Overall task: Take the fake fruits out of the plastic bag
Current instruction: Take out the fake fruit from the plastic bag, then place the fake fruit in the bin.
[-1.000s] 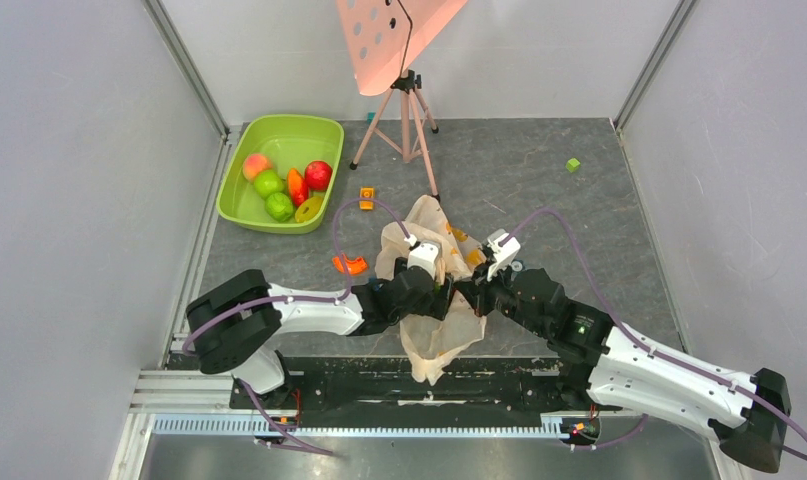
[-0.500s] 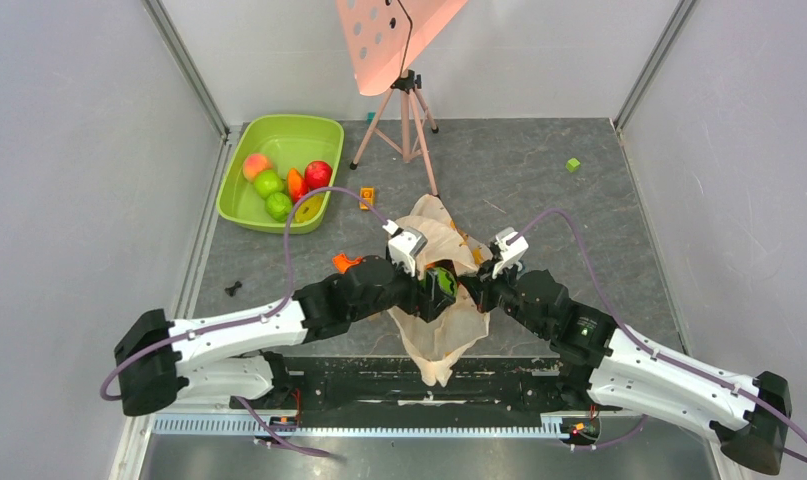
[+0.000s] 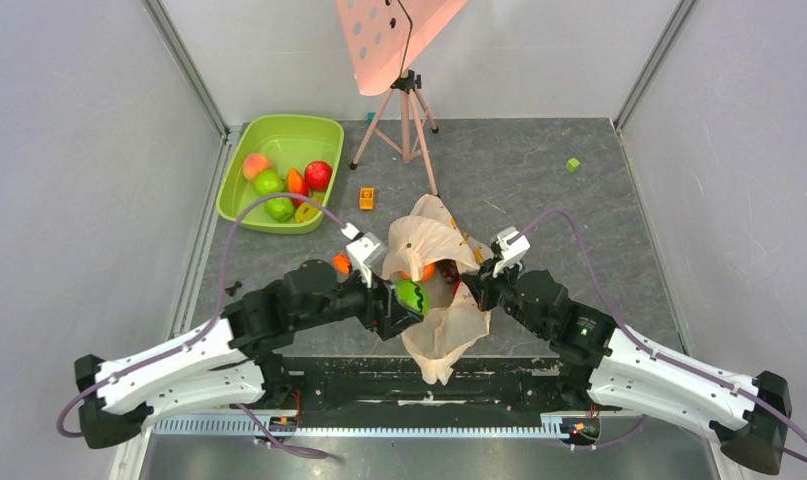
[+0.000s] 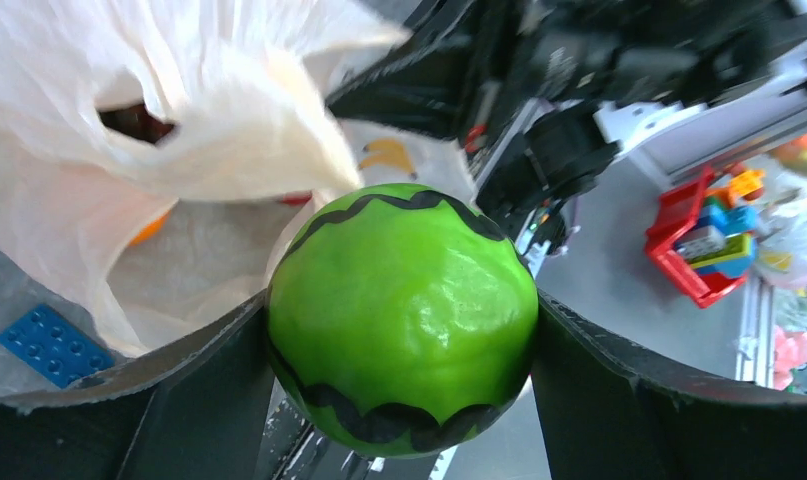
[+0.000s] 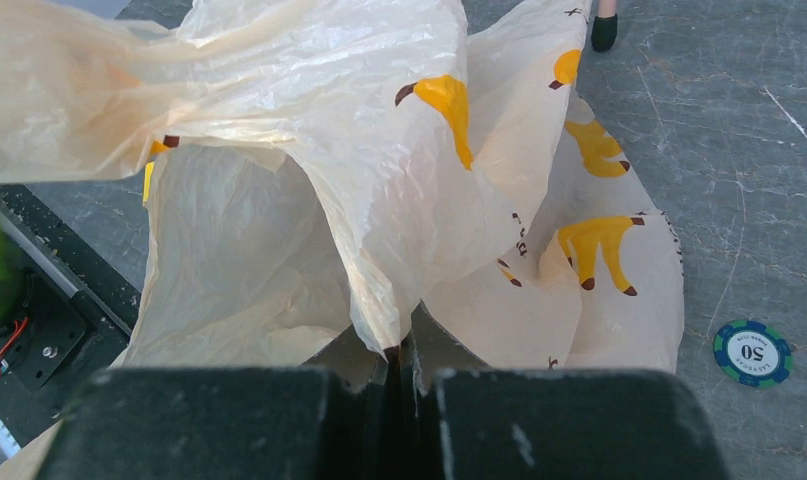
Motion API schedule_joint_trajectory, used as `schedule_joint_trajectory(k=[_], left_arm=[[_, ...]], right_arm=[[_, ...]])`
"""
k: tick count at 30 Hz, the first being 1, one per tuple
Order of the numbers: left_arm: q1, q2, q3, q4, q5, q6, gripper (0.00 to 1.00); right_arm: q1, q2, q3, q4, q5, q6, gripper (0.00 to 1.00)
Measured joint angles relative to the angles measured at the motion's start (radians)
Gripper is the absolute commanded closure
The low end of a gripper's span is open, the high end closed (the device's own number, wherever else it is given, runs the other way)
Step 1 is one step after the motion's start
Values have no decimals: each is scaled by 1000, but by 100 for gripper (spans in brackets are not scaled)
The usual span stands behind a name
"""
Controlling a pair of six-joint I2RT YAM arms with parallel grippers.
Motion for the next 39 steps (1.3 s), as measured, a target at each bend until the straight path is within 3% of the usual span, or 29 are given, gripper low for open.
schedule_joint_trajectory(k=[6,16,20,23,31,39], left_arm=[[0,-74,155,-78,-30,30,24],[40,-3,254,-126,-290,119,22],[212,63,240,-103,-296,117,25],[422,121,202,-55,-232,98,24],[839,354,184,61,-126,46,25],[1029,585,195,110,-161,12,25]], right_arm=[[0,6,-2,1,-1,0,99],[0,3,-2,-2,-1,0,99],[0,2,-2,-16,-2,0,99],[0,-10,-2,-23,-2,0,99],[0,-34,-2,-44,-5,1,98],[0,-15,-2,-53,-23,4,98]])
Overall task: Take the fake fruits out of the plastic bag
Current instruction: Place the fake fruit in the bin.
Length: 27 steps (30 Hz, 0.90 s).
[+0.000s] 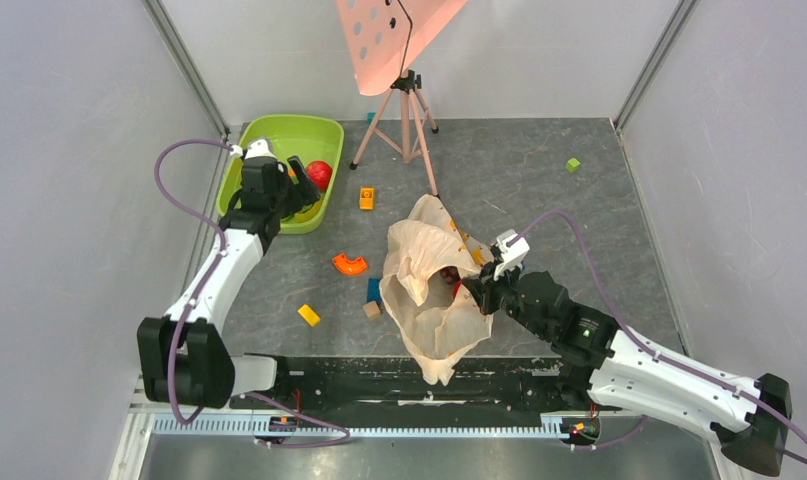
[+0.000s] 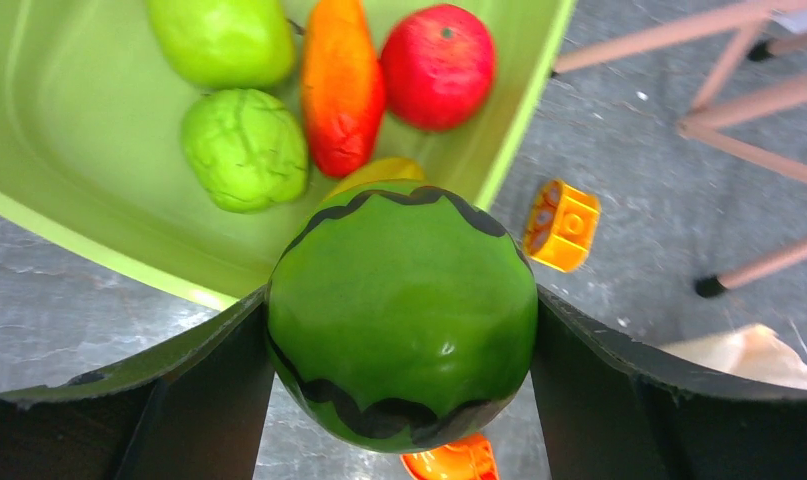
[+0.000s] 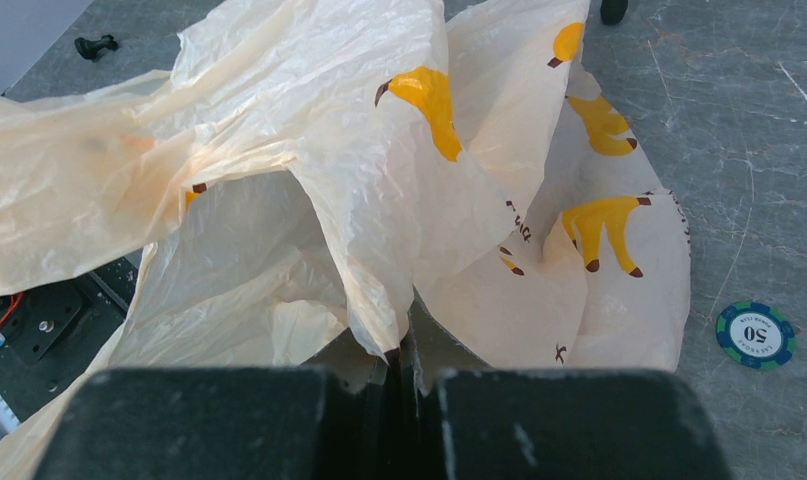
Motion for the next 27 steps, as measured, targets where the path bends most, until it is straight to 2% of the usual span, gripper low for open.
schedule_joint_trajectory(k=[12,17,23,27], left_arm=[[237,183,116,25,-147,-17,23],[249,290,165,27,-194,-16,17],[249,399,195,27,-211,-13,1],[249,435,211,23,-215,-13,0]], right_arm=[[0,40,0,0,-7,-3,97],[0,57,0,0,-14,-9,97],[0,66,0,0,-22,-13,96],[0,68,1,0,-23,-15,96]])
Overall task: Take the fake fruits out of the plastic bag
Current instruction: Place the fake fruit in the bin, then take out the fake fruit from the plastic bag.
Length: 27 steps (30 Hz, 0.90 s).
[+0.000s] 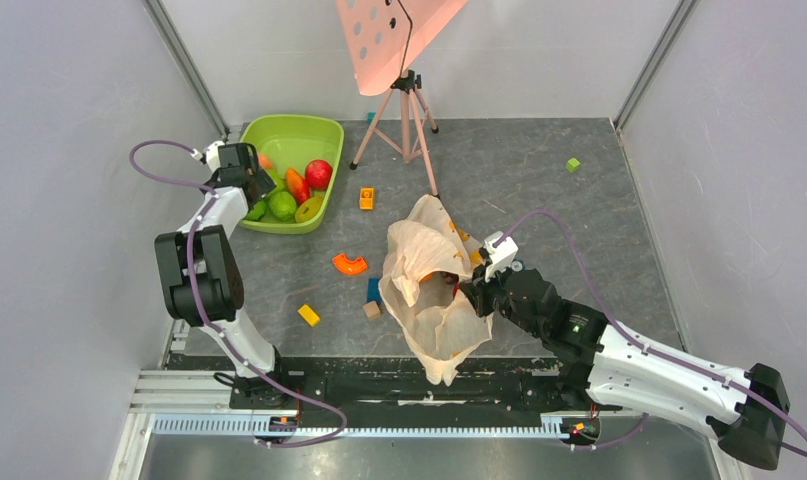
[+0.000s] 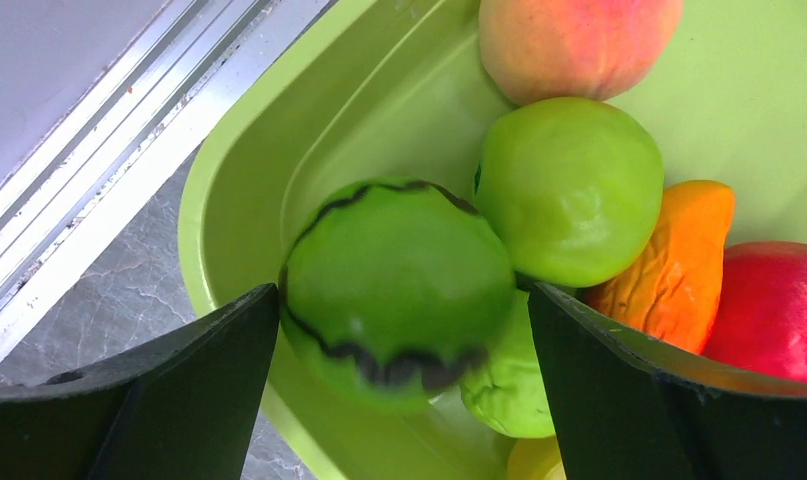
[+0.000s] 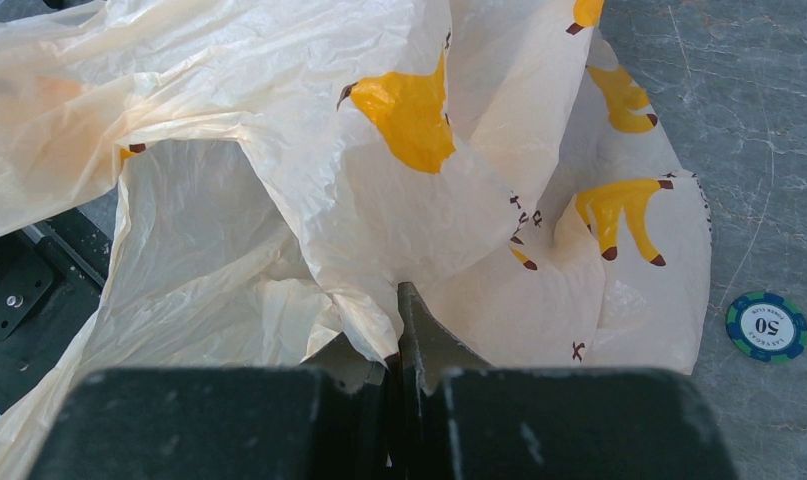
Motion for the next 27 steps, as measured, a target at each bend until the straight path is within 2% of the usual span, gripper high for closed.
schedule_joint_trajectory(k=[11,15,18,20,23,27], left_arm=[[0,-22,69,-58,19,-1,0],[-4,-172,60,-95,111,-17,0],[-39,-386,0,-82,170,-29,0],[-107,-544,-50,-73,193,-29,0],[-278,-761,-130,-63,229,-29,3],[-481,-956,-248,-88,256,-31,8]], right_arm=[[0,0,12,-7,1,-1,96],[0,0,19,-13,4,-5,96],[0,-1,30,-16,8,-9,95],[0,-1,37,-16,12,-13,95],[0,0,50,-19,21,-21,95],[0,7,71,-24,31,-32,95]])
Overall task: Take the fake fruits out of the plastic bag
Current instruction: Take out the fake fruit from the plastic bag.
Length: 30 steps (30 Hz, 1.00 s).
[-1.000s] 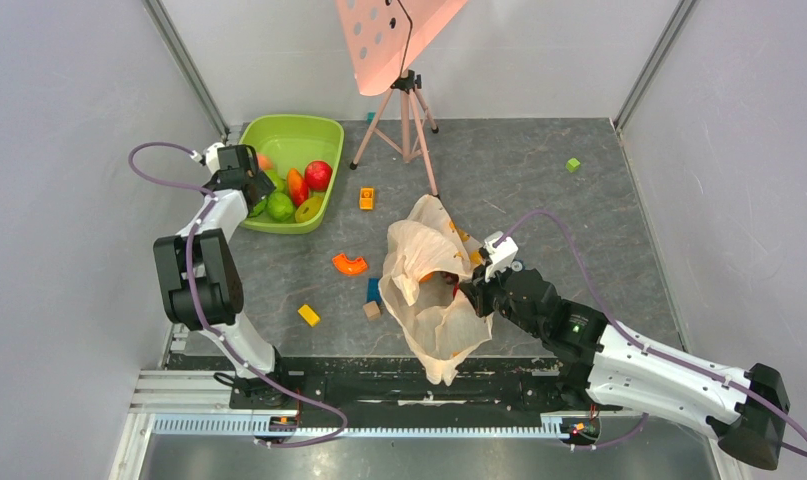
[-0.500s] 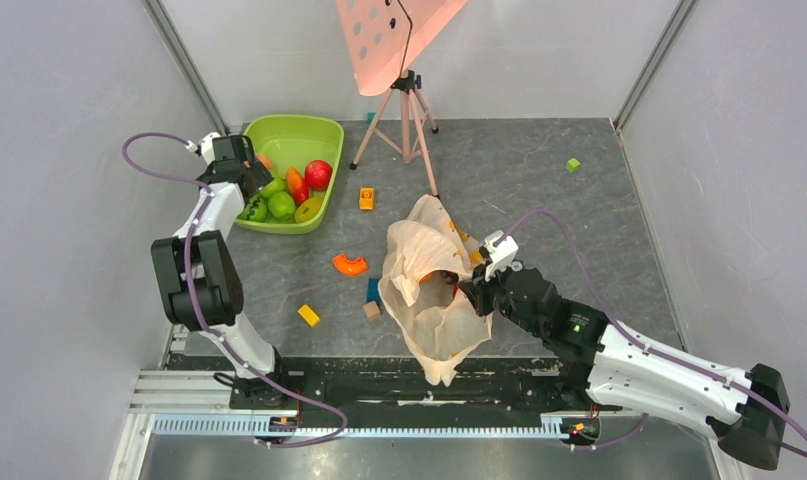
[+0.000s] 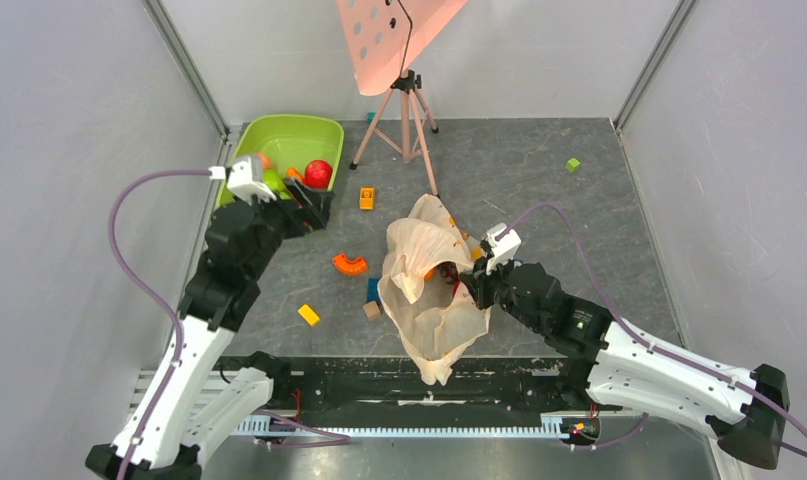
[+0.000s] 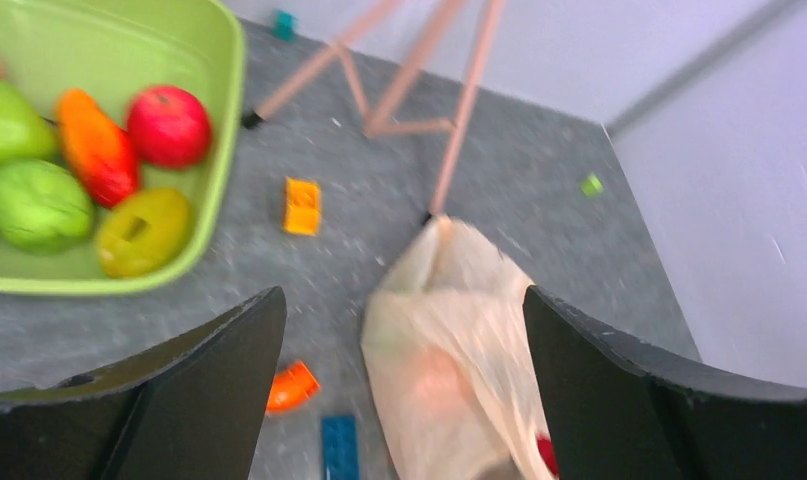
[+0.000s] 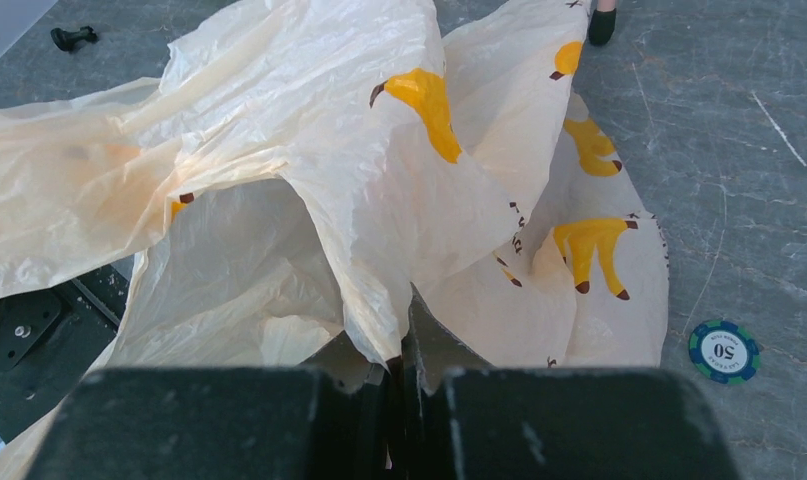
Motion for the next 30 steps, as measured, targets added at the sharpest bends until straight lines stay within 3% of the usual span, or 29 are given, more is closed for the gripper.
schedule_joint_trajectory(k=[5,9,20,27,30], left_arm=[[-200,-155,-82,-88,10,-38,13],[-287,-235,-97,-133,27,-82,19],[-328,-307,-108,-141,245,-154,31],[-363,-340,-206,-87,296,-197,34],[-432,-322,-248,-60,275,-211,34]], right_arm=[[0,12,17,-5,24,-5,96],[0,48,35,-13,38,-11,95],[0,110,63,-32,64,-14,96],[0,148,106,-36,75,-14,96],[-3,158,116,-37,76,-14,96]])
